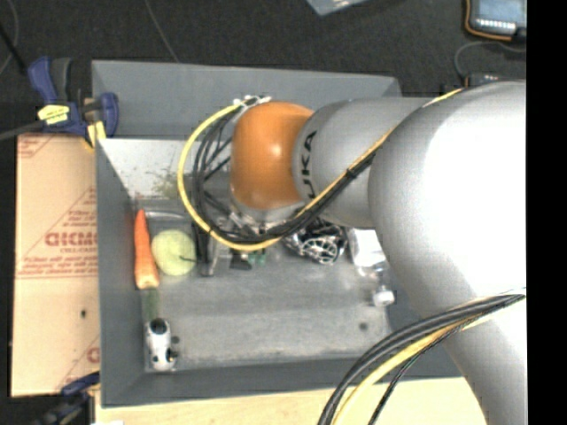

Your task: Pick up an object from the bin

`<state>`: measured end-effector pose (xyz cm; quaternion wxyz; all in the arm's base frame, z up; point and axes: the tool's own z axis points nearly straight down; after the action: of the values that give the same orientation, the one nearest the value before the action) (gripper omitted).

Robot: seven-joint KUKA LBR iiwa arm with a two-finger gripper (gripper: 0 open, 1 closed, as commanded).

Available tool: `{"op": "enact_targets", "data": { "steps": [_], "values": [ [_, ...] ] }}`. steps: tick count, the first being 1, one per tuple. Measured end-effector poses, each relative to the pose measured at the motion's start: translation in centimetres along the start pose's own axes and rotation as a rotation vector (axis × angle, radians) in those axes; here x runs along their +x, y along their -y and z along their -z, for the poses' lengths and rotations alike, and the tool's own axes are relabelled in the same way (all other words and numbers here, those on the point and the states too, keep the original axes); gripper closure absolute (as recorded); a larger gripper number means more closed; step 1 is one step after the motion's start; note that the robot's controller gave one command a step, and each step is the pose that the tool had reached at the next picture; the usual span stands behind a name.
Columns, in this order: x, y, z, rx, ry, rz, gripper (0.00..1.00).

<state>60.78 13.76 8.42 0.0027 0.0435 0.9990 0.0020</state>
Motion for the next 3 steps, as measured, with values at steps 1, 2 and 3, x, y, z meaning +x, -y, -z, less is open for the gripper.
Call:
{"op": "enact_targets", "data": {
  "steps": [1, 2, 3],
  "values": [
    [0.0, 0.0, 0.1, 0.0, -0.001, 0.0, 1.0],
    [-3.4, 2.4, -1.3, -0.001, 0.005, 0.486, 1.0],
    [-3.4, 2.4, -1.3, -0.001, 0.005, 0.486, 1.0]
  ]
}}
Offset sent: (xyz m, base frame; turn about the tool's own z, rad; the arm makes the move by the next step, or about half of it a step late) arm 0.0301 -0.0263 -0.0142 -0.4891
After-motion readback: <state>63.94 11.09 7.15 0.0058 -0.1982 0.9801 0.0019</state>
